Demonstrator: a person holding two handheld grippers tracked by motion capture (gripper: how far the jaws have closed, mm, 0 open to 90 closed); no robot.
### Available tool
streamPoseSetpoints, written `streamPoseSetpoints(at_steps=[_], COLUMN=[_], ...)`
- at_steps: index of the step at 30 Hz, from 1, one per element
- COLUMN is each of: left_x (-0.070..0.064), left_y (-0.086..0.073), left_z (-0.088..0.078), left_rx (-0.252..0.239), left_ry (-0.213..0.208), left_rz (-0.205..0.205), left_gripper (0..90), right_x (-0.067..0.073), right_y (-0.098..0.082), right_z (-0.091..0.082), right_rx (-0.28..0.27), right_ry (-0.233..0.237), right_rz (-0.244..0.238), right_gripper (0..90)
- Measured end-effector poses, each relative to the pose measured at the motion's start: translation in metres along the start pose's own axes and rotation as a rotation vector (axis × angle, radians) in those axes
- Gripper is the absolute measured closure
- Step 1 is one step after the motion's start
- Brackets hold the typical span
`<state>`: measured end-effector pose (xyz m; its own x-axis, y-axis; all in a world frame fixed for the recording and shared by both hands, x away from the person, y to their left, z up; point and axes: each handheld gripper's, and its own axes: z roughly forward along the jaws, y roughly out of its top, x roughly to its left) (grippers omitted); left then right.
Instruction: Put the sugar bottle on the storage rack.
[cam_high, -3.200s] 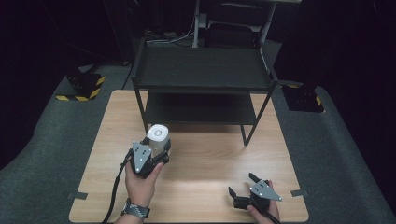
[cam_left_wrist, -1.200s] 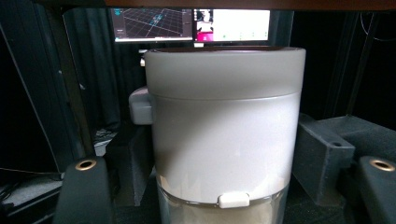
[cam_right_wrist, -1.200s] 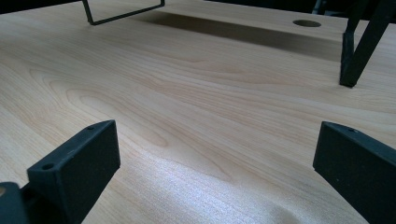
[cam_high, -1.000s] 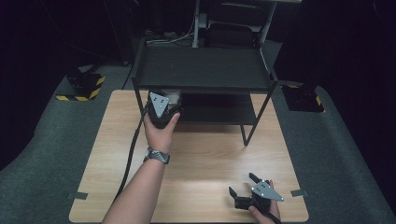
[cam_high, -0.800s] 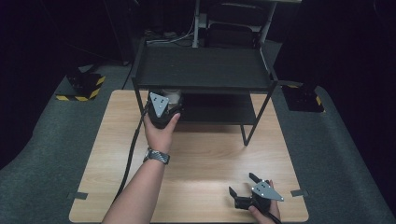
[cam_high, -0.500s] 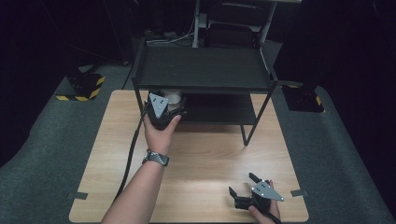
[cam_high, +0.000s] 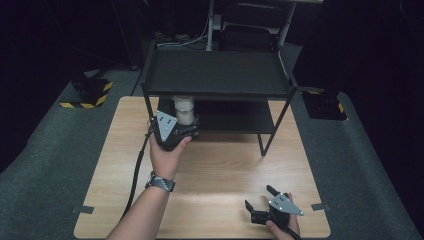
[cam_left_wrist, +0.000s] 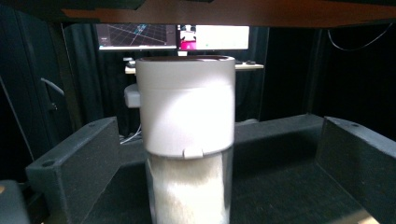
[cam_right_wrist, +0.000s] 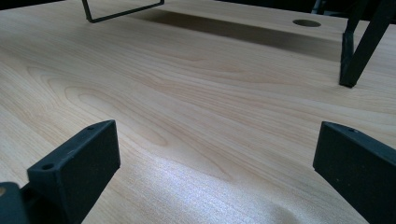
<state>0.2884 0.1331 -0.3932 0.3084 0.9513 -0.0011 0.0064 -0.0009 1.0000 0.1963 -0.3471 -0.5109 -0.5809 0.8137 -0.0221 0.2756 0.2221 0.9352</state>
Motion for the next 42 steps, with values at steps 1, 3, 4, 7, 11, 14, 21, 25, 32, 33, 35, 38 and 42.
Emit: streamPoseSetpoints(at_steps=[1, 3, 4, 7, 11, 14, 21, 25, 32, 33, 35, 38, 42], left_x=[0.001, 0.002, 0.003, 0.005, 0.010, 0.015, 0.029, 0.036, 0.046, 0.047, 0.048, 0.050, 0.054], left_y=[-0.002, -0.005, -0.007, -0.015, -0.027, -0.038, -0.063, -0.076, -0.097, -0.099, -0.104, -0.109, -0.116], left_z=[-0.003, -0.010, -0.013, -0.026, -0.043, -0.057, -0.084, -0.100, -0.128, -0.130, -0.136, -0.142, -0.150], left_rx=[-0.002, -0.005, -0.005, -0.010, -0.016, -0.012, 0.000, -0.003, -0.006, -0.003, 0.016, 0.041, 0.083], left_ry=[-0.004, -0.008, -0.009, -0.012, -0.010, -0.010, -0.007, -0.011, -0.028, -0.030, -0.030, -0.028, -0.019], left_rz=[-0.002, -0.010, -0.013, -0.016, -0.031, -0.030, -0.016, -0.021, -0.028, -0.028, -0.025, -0.028, -0.031], left_gripper=[0.6, 0.6, 0.6, 0.6, 0.6, 0.6, 0.5, 0.5, 0.5, 0.5, 0.5, 0.5, 0.5], right_x=[0.000, 0.000, 0.000, 0.000, 0.001, 0.001, 0.001, 0.001, 0.001, 0.001, 0.001, 0.001, 0.001], right_y=[0.000, 0.000, 0.000, 0.000, 0.000, 0.000, 0.001, 0.001, 0.001, 0.001, 0.001, 0.001, 0.001], right_z=[0.000, 0.000, 0.000, 0.000, 0.000, 0.000, 0.001, 0.001, 0.001, 0.001, 0.001, 0.001, 0.001], right_rx=[0.000, 0.001, 0.001, 0.001, 0.001, 0.002, 0.003, 0.003, 0.003, 0.003, 0.004, 0.004, 0.004], right_ry=[0.000, 0.000, 0.000, -0.001, -0.004, -0.005, -0.008, -0.009, -0.010, -0.009, -0.009, -0.009, -0.009], right_rz=[0.000, 0.000, 0.001, 0.002, 0.000, 0.000, -0.002, 0.001, 0.002, 0.002, 0.002, 0.002, 0.002], right_gripper=[0.1, 0.1, 0.1, 0.1, 0.2, 0.1, 0.1, 0.1, 0.1, 0.1, 0.1, 0.1, 0.1])
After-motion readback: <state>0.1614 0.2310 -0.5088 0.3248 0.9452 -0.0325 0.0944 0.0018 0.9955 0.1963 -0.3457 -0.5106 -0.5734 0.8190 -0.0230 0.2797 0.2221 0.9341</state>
